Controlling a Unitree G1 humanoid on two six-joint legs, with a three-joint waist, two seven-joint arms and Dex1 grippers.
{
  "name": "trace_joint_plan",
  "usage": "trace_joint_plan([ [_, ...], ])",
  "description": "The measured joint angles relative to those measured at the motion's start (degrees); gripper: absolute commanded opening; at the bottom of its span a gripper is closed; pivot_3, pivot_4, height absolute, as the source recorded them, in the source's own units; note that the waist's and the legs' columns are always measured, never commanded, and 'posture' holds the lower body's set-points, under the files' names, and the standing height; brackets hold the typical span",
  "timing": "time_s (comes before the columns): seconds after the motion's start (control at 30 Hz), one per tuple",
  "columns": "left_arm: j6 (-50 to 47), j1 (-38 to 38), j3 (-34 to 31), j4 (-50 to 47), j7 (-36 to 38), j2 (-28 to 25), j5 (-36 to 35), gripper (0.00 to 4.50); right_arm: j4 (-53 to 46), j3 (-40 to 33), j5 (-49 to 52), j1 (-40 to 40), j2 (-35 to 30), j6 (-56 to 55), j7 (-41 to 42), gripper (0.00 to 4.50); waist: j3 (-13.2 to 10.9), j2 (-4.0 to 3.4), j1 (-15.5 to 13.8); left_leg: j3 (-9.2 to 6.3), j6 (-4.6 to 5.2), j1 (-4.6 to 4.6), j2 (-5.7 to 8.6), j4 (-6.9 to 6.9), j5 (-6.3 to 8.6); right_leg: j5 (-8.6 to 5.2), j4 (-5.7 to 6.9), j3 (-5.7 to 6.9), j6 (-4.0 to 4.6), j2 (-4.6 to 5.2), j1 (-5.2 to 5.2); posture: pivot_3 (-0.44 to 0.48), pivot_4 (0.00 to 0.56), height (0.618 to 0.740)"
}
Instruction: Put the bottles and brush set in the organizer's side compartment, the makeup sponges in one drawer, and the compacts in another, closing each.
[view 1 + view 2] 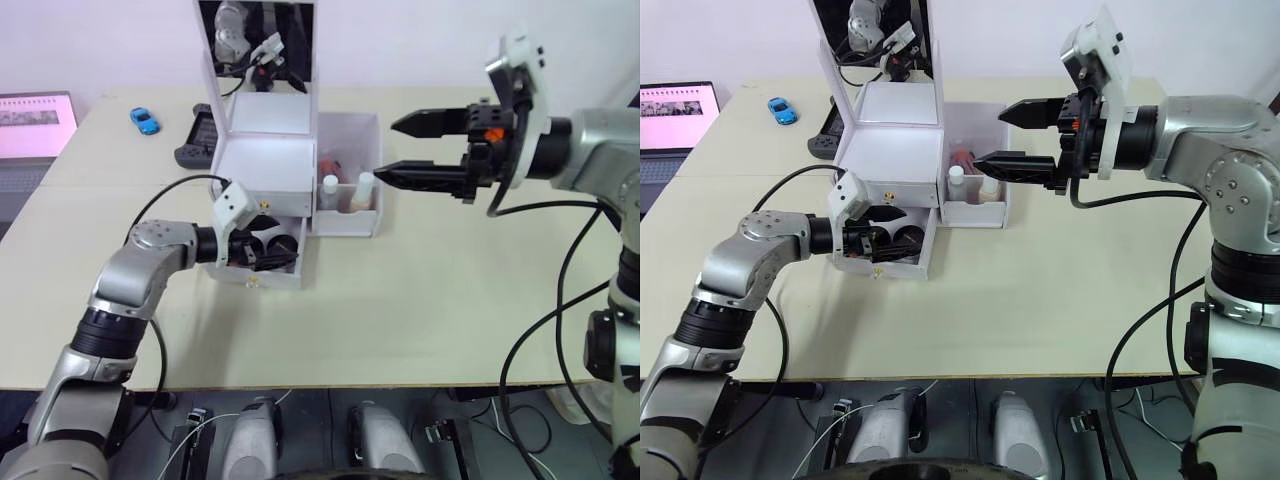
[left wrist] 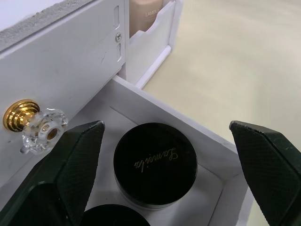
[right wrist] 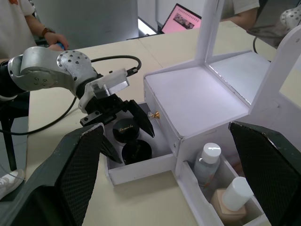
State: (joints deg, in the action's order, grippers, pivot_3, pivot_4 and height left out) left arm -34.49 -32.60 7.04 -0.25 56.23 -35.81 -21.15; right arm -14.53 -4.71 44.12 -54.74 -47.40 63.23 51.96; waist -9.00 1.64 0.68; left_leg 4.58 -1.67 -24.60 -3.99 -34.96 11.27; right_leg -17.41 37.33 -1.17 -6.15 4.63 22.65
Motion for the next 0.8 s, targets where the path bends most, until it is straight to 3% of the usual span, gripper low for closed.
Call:
trace_joint_plan([
  [0.27, -2.50, 3.96, -7.56, -10.04, 2.14, -4.63, -6.43, 4.47, 0.16, 0.23, -0.05, 0.17, -0.03, -0.50, 0.66, 4.50, 0.00, -0.03, 0.28, -0.01, 0.00, 0.00, -0.02, 0.03, 0.00, 0.00, 0.00, 0.00, 0.00, 0.00, 0.02, 0.000, 0.150, 0.737],
  [0.43, -3.91, 18.06, -20.56, -18.44, 3.35, -10.90, -12.04, 4.47, 1.79, 2.81, -1.70, 0.18, -1.11, -4.32, 3.86, 4.50, -0.05, -0.11, 0.53, 0.05, 0.02, 0.01, -0.16, 0.07, 0.01, -0.01, 0.00, 0.03, 0.01, -0.05, 0.10, 0.000, 0.150, 0.737],
  [0.57, -3.95, 29.94, -28.50, -24.37, 2.39, -10.70, -14.60, 4.47, 3.65, 5.71, -4.10, -0.01, -1.58, -8.68, 7.48, 4.50, -0.07, -0.12, 0.24, 0.08, 0.01, 0.04, -0.17, 0.02, 0.02, -0.08, -0.05, 0.04, 0.15, 0.00, -0.01, 0.000, 0.150, 0.737],
  [0.67, -3.68, 40.35, -35.68, -27.89, 0.48, -7.53, -15.90, 4.47, 4.94, 7.10, -5.73, -0.37, -1.61, -11.73, 10.31, 4.50, -0.06, -0.11, 0.30, 0.11, 0.01, 0.04, -0.17, 0.02, 0.02, -0.12, -0.11, 0.03, 0.24, 0.05, -0.02, 0.000, 0.150, 0.737],
  [0.77, -1.60, 48.97, -39.20, -30.49, -1.21, -3.32, -15.92, 3.58, 6.53, 8.04, -7.18, -0.80, -1.47, -13.55, 11.76, 4.50, -0.06, -0.11, 0.23, 0.10, 0.01, 0.05, -0.17, 0.02, 0.03, -0.14, -0.13, 0.04, 0.29, 0.06, -0.03, 0.000, 0.150, 0.737],
  [0.8, -0.34, 50.88, -39.35, -30.91, -1.76, -1.95, -15.45, 3.07, 7.10, 8.37, -7.53, -0.97, -1.34, -13.78, 12.14, 4.50, -0.06, -0.11, 0.16, 0.10, 0.00, 0.05, -0.17, 0.02, 0.03, -0.14, -0.13, 0.04, 0.30, 0.06, -0.04, 0.000, 0.150, 0.737],
])
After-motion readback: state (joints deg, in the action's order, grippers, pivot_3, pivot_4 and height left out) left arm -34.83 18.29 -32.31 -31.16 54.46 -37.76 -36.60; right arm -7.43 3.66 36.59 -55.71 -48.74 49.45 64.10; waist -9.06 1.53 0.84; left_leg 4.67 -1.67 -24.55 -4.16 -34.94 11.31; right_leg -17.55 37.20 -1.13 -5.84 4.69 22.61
